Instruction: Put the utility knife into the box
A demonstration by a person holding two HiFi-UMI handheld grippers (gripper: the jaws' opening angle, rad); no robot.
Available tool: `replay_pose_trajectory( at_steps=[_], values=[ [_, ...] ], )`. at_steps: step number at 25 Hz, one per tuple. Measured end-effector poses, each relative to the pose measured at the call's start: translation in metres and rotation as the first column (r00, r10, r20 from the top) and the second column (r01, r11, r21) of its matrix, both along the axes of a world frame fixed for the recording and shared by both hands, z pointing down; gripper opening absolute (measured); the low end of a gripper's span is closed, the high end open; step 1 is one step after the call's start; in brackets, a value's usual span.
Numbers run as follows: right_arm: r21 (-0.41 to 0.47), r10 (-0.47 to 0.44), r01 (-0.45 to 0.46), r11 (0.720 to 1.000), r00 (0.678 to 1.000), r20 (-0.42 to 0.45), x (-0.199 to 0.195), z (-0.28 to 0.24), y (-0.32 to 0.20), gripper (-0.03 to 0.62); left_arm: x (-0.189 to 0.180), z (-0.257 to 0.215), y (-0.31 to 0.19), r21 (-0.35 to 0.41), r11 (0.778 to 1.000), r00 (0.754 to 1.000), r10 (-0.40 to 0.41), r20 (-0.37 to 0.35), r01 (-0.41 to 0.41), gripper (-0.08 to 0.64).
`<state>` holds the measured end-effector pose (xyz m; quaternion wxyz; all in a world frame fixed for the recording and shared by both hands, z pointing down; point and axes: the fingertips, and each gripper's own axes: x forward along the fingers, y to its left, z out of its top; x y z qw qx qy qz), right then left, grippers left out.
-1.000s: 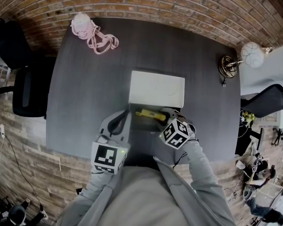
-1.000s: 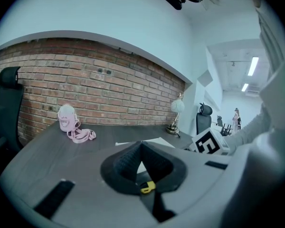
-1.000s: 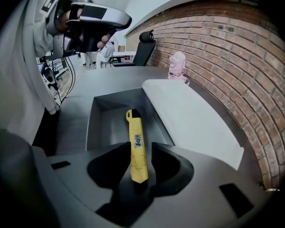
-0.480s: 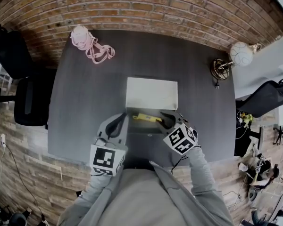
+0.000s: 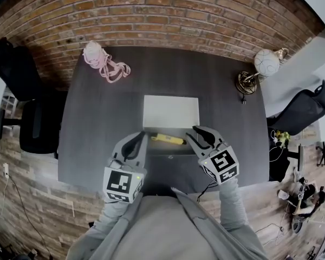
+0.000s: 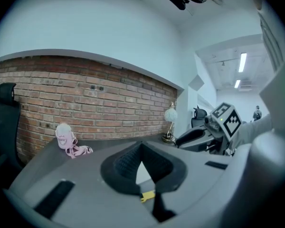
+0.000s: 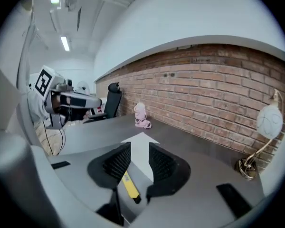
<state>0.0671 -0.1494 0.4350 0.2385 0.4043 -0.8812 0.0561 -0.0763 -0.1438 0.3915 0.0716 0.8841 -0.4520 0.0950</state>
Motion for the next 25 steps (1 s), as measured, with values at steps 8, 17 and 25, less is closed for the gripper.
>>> replay_pose_trajectory(
  at_steps=[8, 17, 25],
  values=[
    [0.134, 0.067, -0.099, 0.986, 0.972, 0.227, 0.004, -0.068, 0.015, 0.095, 0.003, -0.02, 0.009, 0.037, 0.999, 0.999, 0.0, -0.035, 0.001, 0.02],
    [0.213, 0.103, -0.188, 0.959, 0.929, 0.357, 0.011, -0.103, 0.037, 0.048, 0.012, -0.031, 0.017, 0.062, 0.998, 0.998, 0.013, -0.065, -0.009, 0.02],
    [0.205, 0.172, -0.275, 0.939, 0.896, 0.41, 0.035, -0.101, 0.049, 0.02, 0.018, -0.031, 0.017, 0.06, 0.998, 0.997, 0.013, -0.072, -0.009, 0.02]
  ],
)
